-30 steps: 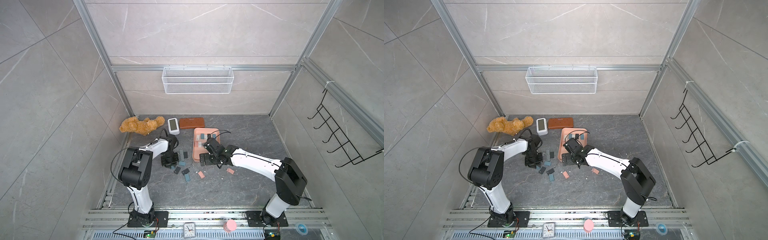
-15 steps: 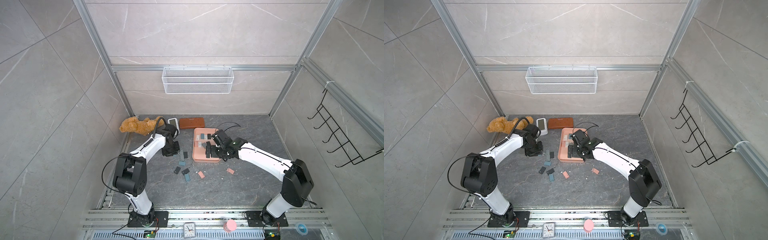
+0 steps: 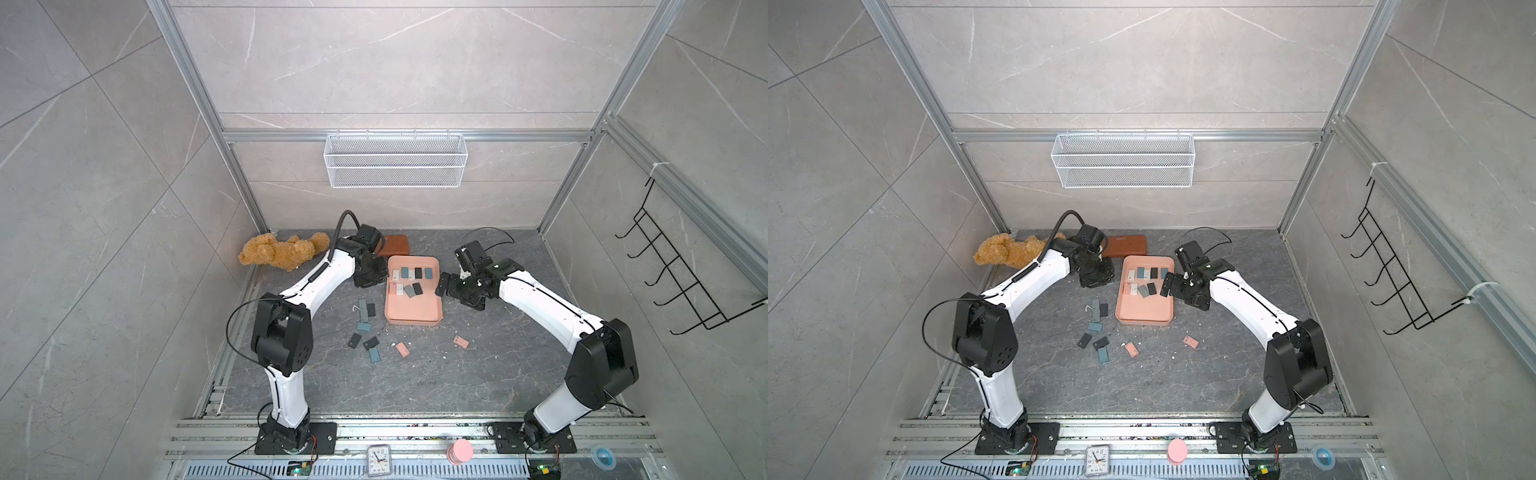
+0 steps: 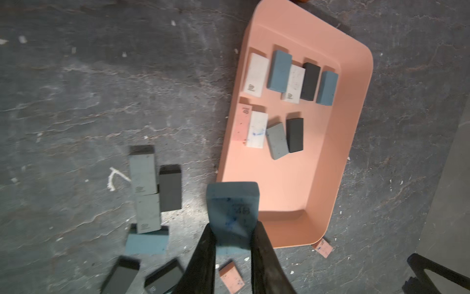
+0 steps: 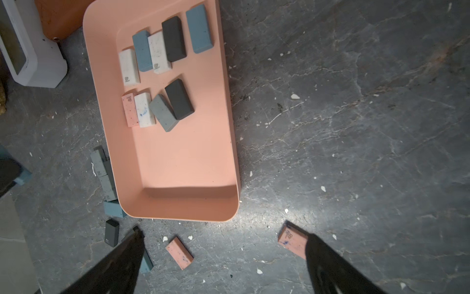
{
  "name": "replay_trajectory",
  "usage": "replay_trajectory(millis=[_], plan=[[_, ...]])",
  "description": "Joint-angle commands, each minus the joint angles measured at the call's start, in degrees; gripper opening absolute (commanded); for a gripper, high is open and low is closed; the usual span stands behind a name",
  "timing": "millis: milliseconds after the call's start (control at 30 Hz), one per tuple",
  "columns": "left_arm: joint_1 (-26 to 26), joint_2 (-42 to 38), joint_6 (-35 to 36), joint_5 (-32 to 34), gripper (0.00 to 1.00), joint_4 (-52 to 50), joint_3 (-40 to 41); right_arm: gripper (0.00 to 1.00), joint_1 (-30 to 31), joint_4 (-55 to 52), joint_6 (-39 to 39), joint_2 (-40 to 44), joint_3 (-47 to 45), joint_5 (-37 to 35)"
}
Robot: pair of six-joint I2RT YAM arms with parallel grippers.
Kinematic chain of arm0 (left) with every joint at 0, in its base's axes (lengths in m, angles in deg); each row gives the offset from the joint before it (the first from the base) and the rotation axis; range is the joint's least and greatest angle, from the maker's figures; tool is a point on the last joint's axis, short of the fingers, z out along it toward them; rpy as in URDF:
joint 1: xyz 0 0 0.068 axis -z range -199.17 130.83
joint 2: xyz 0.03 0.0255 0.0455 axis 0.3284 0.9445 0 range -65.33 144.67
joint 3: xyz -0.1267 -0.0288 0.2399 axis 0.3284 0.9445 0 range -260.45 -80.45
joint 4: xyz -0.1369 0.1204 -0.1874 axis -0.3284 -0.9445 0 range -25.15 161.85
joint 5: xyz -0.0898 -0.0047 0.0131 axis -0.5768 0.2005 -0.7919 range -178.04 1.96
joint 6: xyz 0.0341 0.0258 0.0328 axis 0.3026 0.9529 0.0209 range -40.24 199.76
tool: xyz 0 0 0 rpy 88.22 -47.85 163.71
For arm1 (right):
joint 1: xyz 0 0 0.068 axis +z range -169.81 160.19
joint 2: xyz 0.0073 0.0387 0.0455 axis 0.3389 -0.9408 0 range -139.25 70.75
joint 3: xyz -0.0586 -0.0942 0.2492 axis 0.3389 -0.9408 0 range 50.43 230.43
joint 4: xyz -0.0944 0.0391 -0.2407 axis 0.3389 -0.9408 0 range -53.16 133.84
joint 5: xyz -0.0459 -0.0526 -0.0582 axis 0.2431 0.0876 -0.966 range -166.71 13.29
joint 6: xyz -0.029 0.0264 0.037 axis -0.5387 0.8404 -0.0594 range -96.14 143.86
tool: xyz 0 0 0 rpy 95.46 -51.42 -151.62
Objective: Put the eraser in the storage box
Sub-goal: Pick up the eraser from the center of the board.
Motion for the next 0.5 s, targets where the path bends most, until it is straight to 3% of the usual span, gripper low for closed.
replay_trajectory(millis=[0, 467], plan=[[2.17, 4.22, -2.51, -1.78, 0.19, 0.53, -5.48, 1.0, -1.45, -2.94, 0.91, -1.05, 1.26, 2.88], [8.63, 22.13, -6.28, -3.53, 0.19, 3.16, -23.61, 1.0, -4.77, -3.49, -1.69, 1.91, -3.78, 6.97]])
